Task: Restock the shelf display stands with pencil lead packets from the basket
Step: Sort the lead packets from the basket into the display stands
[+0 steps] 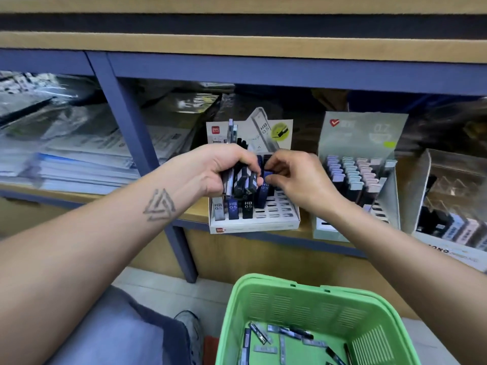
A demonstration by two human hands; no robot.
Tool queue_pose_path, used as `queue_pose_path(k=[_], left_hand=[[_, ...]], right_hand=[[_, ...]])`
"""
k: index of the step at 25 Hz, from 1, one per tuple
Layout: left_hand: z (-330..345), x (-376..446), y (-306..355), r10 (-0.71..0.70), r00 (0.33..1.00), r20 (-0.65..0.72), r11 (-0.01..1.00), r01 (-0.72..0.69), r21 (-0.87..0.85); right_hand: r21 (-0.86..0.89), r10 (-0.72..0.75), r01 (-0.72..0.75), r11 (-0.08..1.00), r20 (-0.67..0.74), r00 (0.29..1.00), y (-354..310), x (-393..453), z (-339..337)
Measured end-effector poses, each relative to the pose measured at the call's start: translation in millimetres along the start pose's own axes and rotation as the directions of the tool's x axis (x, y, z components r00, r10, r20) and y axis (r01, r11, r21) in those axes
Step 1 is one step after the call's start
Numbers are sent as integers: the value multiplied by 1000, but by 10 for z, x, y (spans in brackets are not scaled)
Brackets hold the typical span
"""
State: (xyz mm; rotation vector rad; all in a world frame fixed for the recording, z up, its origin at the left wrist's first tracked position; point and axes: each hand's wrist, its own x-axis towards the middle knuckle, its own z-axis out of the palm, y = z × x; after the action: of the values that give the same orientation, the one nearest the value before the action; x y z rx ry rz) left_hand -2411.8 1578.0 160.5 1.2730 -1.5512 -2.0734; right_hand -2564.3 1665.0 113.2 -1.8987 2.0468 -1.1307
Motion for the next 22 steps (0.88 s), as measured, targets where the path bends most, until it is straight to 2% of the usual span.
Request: queue_pose_path(k=[4, 9, 11, 14, 16, 18, 19, 20, 21, 22], left_hand=[[-5, 17, -36, -22, 1000, 7, 1000, 22, -11], [-71, -56, -51, -31, 1000, -2, 999, 31, 12], [-102, -80, -63, -30, 1000, -10, 999, 30, -14], [-129, -104, -66, -38, 999, 6, 997, 39, -61], [-129, -116, -63, -39, 999, 21, 997, 41, -67], [-102, -117, -53, -36, 999, 28, 997, 38, -65], [-84, -111, -49, -34, 999, 31, 997, 36, -72], [-64, -109, -47, -33, 999, 40, 996, 36, -78], [-38, -104, -43, -31, 998, 50, 996, 35, -80], [-11, -102, -40, -28, 998, 59, 996, 32, -79]], right_hand=[[24, -16, 15, 1000, 75, 997, 13, 30, 2], [86, 32, -42, 995, 111, 993, 92, -2, 22], [43, 11, -15, 999, 93, 996, 128, -40, 100], [-113, -116, 119, 986, 34, 993, 148, -71, 182], [-120, -91, 93, 988, 27, 996, 119, -81, 164], [73, 69, -71, 995, 33, 997, 28, -106, 59], [261, 153, -166, 951, 72, 986, -32, -129, -9], [440, 204, -247, 864, 142, 969, -101, -160, -83], [546, 214, -296, 784, 209, 954, -168, -198, -149], [569, 201, -314, 760, 253, 946, -222, -233, -190]])
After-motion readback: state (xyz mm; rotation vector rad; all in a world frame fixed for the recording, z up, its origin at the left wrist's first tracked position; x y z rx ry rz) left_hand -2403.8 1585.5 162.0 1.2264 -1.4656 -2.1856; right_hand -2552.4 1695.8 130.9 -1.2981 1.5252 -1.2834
